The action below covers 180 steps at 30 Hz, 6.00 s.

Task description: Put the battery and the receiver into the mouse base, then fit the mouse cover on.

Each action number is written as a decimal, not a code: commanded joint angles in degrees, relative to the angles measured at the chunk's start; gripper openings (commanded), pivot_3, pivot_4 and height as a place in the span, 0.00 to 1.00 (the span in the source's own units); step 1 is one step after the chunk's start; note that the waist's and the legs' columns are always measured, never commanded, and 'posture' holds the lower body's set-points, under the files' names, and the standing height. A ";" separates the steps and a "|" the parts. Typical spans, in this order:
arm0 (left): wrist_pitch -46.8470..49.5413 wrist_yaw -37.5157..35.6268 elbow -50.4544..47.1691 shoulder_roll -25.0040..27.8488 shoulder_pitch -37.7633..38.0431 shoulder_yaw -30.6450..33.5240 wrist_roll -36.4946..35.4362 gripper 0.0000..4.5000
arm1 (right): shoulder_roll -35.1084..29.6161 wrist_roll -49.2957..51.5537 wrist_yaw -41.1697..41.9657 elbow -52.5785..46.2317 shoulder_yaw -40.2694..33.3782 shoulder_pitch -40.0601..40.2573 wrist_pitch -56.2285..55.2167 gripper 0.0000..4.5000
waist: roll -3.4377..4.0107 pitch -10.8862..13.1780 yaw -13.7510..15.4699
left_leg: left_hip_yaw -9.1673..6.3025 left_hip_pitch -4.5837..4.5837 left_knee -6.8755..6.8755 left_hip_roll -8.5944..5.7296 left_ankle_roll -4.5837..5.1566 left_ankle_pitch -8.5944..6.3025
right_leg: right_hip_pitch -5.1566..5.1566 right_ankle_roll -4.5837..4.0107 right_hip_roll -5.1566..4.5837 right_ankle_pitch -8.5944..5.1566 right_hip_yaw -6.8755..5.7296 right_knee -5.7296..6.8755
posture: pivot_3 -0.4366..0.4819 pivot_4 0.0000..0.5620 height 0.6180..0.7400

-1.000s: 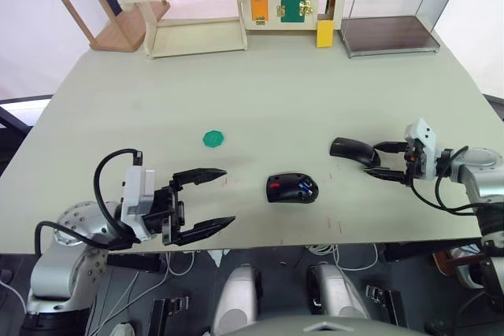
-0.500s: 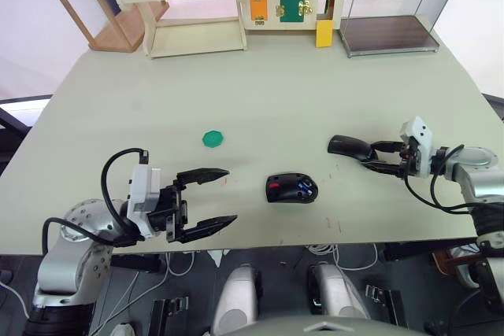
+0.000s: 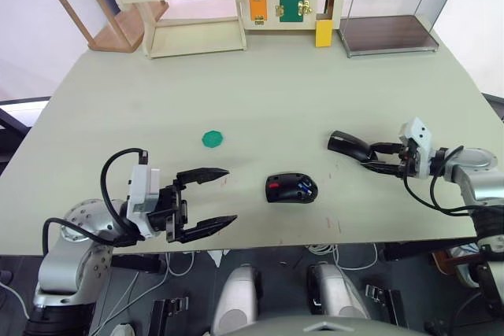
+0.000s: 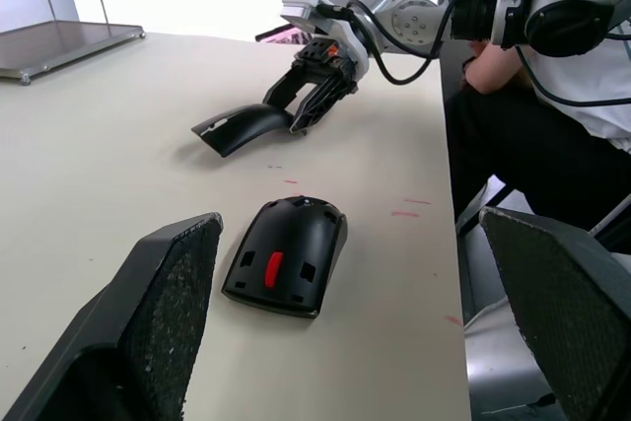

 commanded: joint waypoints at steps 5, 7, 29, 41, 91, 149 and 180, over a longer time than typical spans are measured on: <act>-1.14 -1.94 1.26 0.73 -0.90 0.57 -0.30 1.00 | -3.77 3.62 1.80 -16.96 -0.34 2.63 6.01 0.55 | 0.00 0.01 0.09 | 0.01 -0.01 -0.06 0.00 0.00 0.00 | -0.04 0.01 0.00 -0.01 0.00 -0.02 | 0.48 0.27 1.00; -1.34 -2.58 2.05 0.96 -1.49 0.55 -0.15 1.00 | -4.31 5.61 1.82 -22.11 -0.20 2.95 10.12 0.55 | -0.01 0.02 0.09 | 0.01 -0.02 -0.07 0.00 0.00 0.00 | -0.06 0.03 0.00 -0.02 0.00 -0.02 | 0.48 0.27 1.00; -1.42 -8.86 10.84 3.34 -9.67 -1.12 1.77 1.00 | -2.87 1.77 -5.79 -45.78 20.53 -7.72 32.37 0.55 | -0.20 0.17 0.09 | 0.03 -0.95 0.05 0.02 -0.01 0.00 | -1.02 0.00 -0.02 0.21 -0.03 0.07 | 0.48 0.27 1.00; -0.75 -8.70 11.18 2.94 -11.51 -2.59 1.88 1.00 | -0.44 -0.29 -7.66 -46.89 29.50 -15.63 43.48 0.55 | -0.21 0.18 0.07 | 0.02 -0.96 0.08 0.02 -0.01 0.00 | -1.02 0.04 -0.02 0.24 -0.04 0.10 | 0.48 0.27 1.00; -0.24 -8.28 10.78 2.63 -11.43 -3.19 1.91 1.00 | -4.08 3.00 -10.08 -49.56 33.40 -21.44 56.88 0.55 | -0.21 0.17 0.05 | 0.00 -0.95 0.12 0.02 -0.01 0.01 | -1.02 0.05 -0.02 0.25 -0.06 0.16 | 0.48 0.27 1.00; -0.40 -8.44 11.21 2.33 -11.83 -4.05 1.78 1.00 | -7.05 2.83 -11.68 -47.48 34.10 -16.84 52.17 0.99 | -0.25 0.15 0.05 | 0.00 -0.94 0.17 0.02 -0.01 0.01 | -1.01 0.05 -0.01 0.26 -0.06 0.18 | 0.48 0.27 1.00; -0.61 -8.52 11.47 1.70 -12.11 -4.38 2.07 1.00 | -6.66 4.19 -11.95 -47.88 24.56 -10.69 44.56 0.99 | -0.26 0.15 0.07 | 0.00 -0.95 0.16 0.02 -0.01 0.01 | -1.01 0.06 -0.01 0.26 -0.06 0.18 | 0.48 0.27 1.00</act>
